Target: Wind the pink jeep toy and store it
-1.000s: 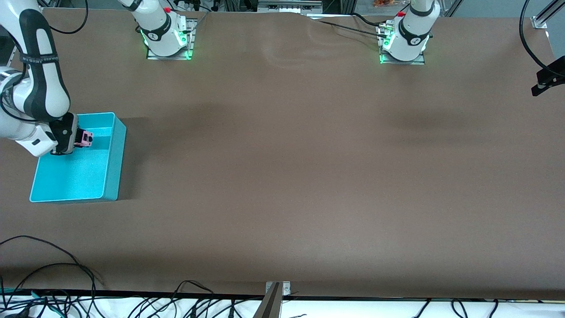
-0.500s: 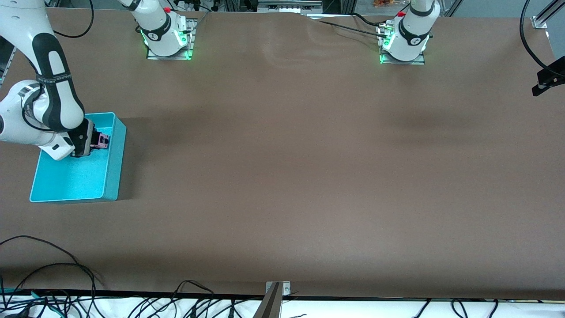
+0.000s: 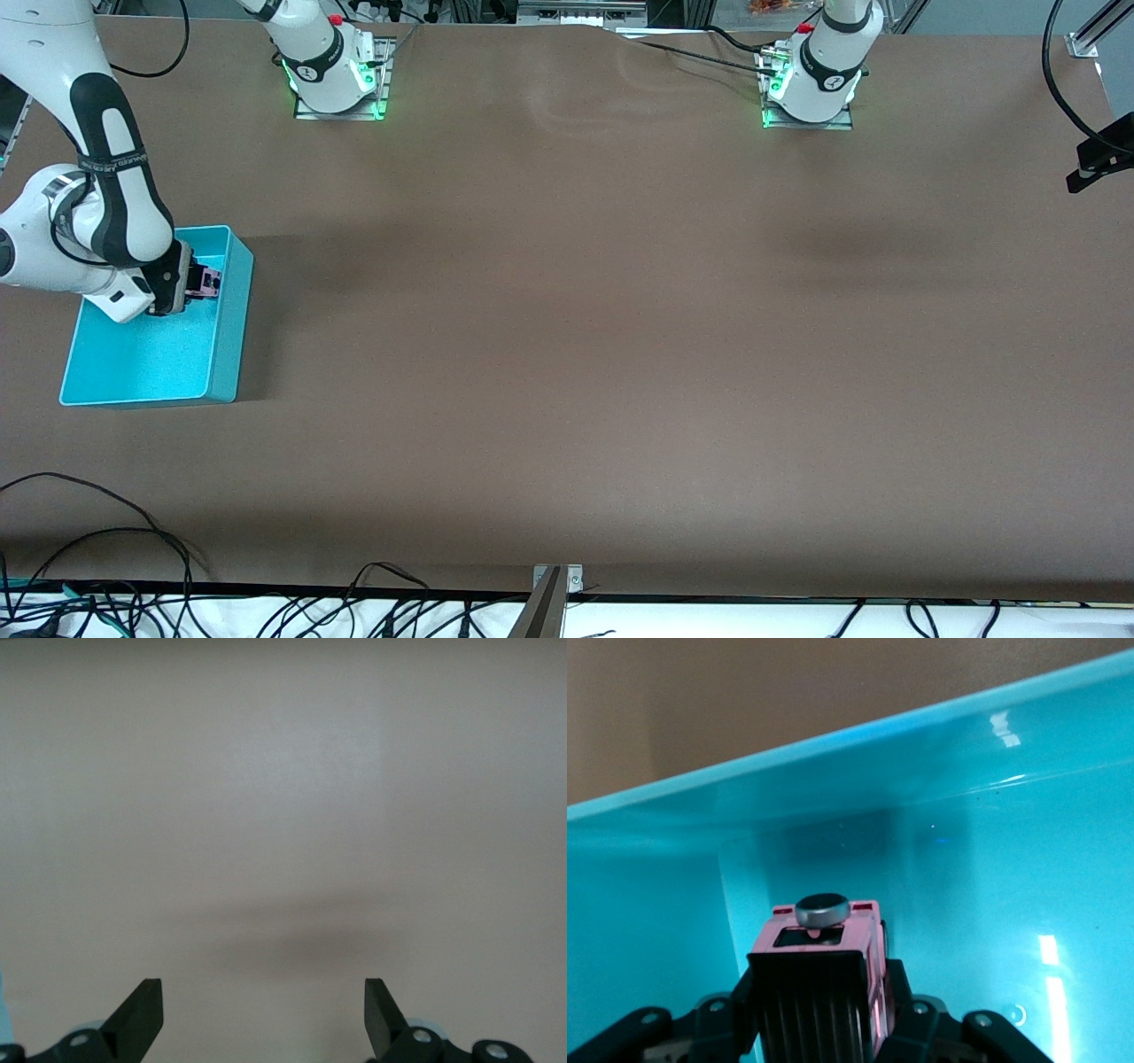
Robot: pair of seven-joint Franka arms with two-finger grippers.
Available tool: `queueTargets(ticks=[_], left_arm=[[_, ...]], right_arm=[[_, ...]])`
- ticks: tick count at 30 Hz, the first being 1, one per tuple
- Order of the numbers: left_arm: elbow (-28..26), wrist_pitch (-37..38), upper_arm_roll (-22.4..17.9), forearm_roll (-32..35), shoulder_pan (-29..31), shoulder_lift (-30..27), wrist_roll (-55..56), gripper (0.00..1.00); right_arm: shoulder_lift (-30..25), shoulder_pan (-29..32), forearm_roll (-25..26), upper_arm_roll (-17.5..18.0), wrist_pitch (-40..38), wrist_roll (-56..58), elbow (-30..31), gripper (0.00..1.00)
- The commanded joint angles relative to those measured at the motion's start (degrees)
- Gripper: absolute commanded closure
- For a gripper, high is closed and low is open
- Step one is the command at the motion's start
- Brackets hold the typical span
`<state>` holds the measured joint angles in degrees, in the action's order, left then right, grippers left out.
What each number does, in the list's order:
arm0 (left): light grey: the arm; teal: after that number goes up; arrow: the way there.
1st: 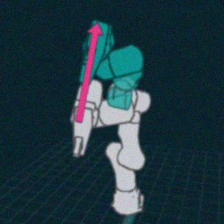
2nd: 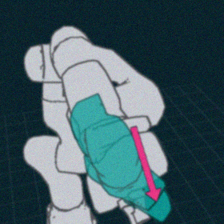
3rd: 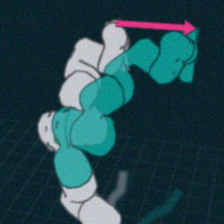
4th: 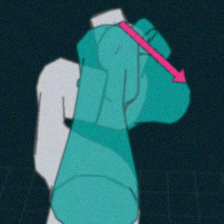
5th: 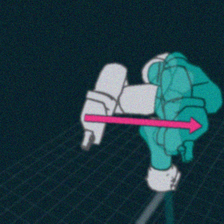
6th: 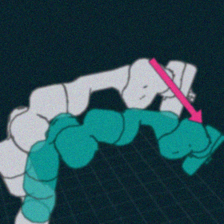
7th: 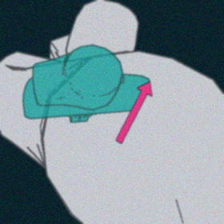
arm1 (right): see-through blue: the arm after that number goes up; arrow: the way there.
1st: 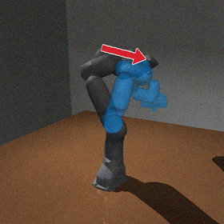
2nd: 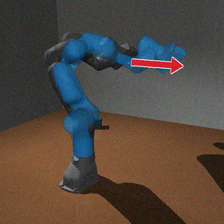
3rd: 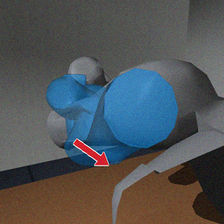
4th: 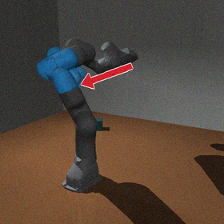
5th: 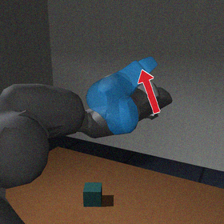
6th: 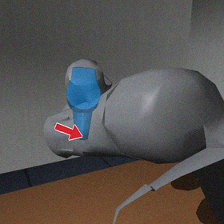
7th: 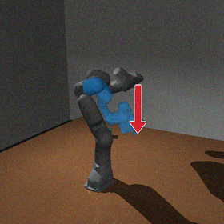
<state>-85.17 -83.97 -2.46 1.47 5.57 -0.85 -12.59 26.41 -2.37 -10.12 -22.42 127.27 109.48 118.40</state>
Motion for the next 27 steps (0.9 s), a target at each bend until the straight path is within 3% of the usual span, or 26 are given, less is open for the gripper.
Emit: queueTargets(ticks=[1, 7, 14, 18, 22, 27], left_arm=[[1.50, 1.36, 0.00, -0.94, 0.50, 0.59, -0.15, 0.00], [1.50, 1.36, 0.09, -0.94, -0.12, 0.68, 0.37, 0.00], [1.50, 1.36, 0.00, -0.94, -0.03, 0.94, 0.37, 0.00], [1.50, 1.36, 0.00, -0.94, -0.03, 0.94, 0.37, 0.00], [1.50, 1.36, 0.09, -0.94, -0.03, 0.94, 0.37, 0.00], [1.50, 1.36, 0.09, -0.94, -0.03, 0.94, 0.37, 0.00]], right_arm=[[-0.13, 0.08, -1.39, -0.08, 0.17, 1.70, -0.01, 0.23], [-1.01, -0.01, -1.39, 0.00, -0.35, 1.62, -0.01, 0.19], [-6.62, -0.01, -1.39, 0.35, -2.63, -0.57, -0.01, 0.16], [-10.40, -0.18, -1.39, 1.23, -3.96, -5.93, -0.10, 0.00], [-13.39, -1.85, -1.30, 3.34, -3.96, -13.21, 0.07, 0.00], [-16.56, -4.40, -0.95, 3.52, -3.96, -22.36, -0.19, 0.00]])
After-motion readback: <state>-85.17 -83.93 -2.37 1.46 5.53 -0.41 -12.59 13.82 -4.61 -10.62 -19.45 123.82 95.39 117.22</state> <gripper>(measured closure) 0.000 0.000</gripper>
